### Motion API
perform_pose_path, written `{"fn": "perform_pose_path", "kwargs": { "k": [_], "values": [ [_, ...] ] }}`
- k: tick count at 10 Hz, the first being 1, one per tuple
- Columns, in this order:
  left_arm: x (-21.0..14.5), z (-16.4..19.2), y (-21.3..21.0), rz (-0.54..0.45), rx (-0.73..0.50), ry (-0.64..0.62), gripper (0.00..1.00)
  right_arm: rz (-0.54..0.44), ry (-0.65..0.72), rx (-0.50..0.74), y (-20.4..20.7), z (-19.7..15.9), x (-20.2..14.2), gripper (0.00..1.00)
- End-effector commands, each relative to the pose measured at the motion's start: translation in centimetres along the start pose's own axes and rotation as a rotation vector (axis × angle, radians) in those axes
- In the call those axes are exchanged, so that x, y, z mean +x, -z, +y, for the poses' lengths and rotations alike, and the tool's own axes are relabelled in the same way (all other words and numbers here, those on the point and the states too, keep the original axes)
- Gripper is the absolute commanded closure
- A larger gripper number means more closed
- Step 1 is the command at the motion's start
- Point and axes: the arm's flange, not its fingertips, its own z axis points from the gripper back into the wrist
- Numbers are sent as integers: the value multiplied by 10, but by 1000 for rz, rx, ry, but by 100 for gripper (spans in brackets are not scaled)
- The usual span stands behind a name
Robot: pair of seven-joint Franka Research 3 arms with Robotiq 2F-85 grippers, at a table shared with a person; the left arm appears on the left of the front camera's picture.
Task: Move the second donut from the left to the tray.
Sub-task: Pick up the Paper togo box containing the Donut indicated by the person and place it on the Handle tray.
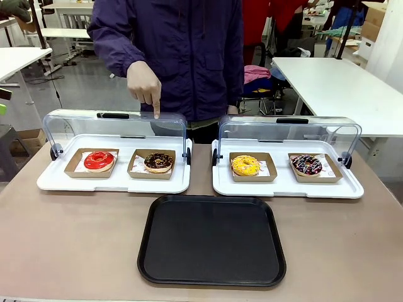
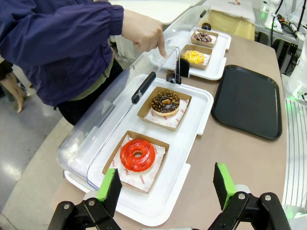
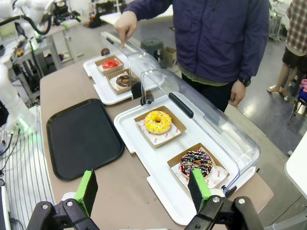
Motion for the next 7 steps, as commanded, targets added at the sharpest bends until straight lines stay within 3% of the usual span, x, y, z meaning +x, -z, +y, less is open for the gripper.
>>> {"fn": "perform_pose_path", "kwargs": {
  "k": [1, 6, 7],
  "values": [
    [2, -1, 0, -6, -8, 8, 0, -24, -22, -1, 2, -2, 1, 0],
    [0, 0, 0, 0, 0, 0, 0, -24, -22, -1, 2, -2, 1, 0],
    [20, -1, 5, 31, -15, 37, 0, -24, -22, -1, 2, -2, 1, 0]
  ]
}}
